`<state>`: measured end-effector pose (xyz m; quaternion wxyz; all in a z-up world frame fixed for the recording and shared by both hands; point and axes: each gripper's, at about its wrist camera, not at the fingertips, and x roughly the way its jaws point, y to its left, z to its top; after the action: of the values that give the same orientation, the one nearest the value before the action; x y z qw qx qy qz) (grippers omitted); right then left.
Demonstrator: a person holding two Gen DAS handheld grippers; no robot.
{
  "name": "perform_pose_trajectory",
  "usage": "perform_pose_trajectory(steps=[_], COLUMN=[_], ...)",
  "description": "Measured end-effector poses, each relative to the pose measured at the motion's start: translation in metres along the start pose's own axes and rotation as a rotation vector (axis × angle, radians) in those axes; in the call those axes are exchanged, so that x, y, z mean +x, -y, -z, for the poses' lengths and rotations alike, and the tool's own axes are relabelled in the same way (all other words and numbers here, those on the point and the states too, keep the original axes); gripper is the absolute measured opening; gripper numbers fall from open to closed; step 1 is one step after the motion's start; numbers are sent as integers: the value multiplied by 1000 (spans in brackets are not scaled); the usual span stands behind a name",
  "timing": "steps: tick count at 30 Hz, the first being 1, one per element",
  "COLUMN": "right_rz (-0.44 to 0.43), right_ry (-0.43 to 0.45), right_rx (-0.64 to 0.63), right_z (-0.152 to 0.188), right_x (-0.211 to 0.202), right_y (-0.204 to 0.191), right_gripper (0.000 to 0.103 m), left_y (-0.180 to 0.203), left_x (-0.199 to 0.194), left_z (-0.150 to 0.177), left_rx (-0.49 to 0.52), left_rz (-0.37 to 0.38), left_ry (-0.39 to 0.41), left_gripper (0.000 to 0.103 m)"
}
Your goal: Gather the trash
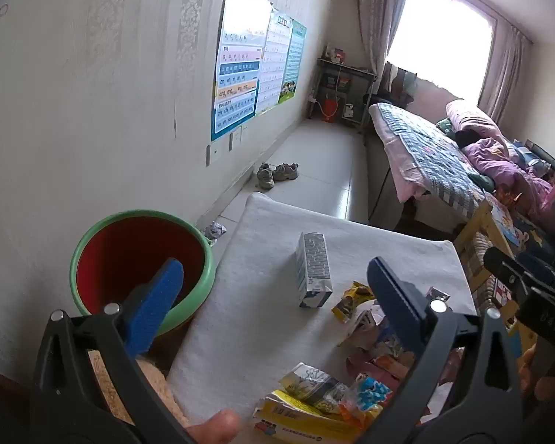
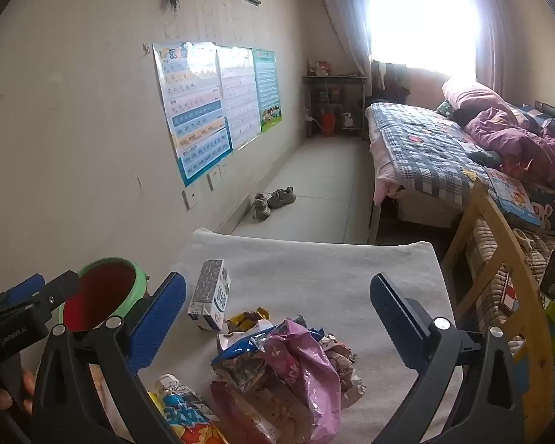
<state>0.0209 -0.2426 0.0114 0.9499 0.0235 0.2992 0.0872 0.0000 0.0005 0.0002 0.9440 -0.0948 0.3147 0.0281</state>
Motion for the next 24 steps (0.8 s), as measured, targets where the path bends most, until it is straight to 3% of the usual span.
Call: perform_pose_trajectory(steps=[24], right_rz=[-10], right_ry=[-8], right_rx=[14], right_z=[5], right_x=[0], right_y=[1], right_gripper=[96], left_y=[-2], left_x=[0], left_z=[4], left_rx=[1], left_rz=[-4], left_ry=[1], left_gripper=[98])
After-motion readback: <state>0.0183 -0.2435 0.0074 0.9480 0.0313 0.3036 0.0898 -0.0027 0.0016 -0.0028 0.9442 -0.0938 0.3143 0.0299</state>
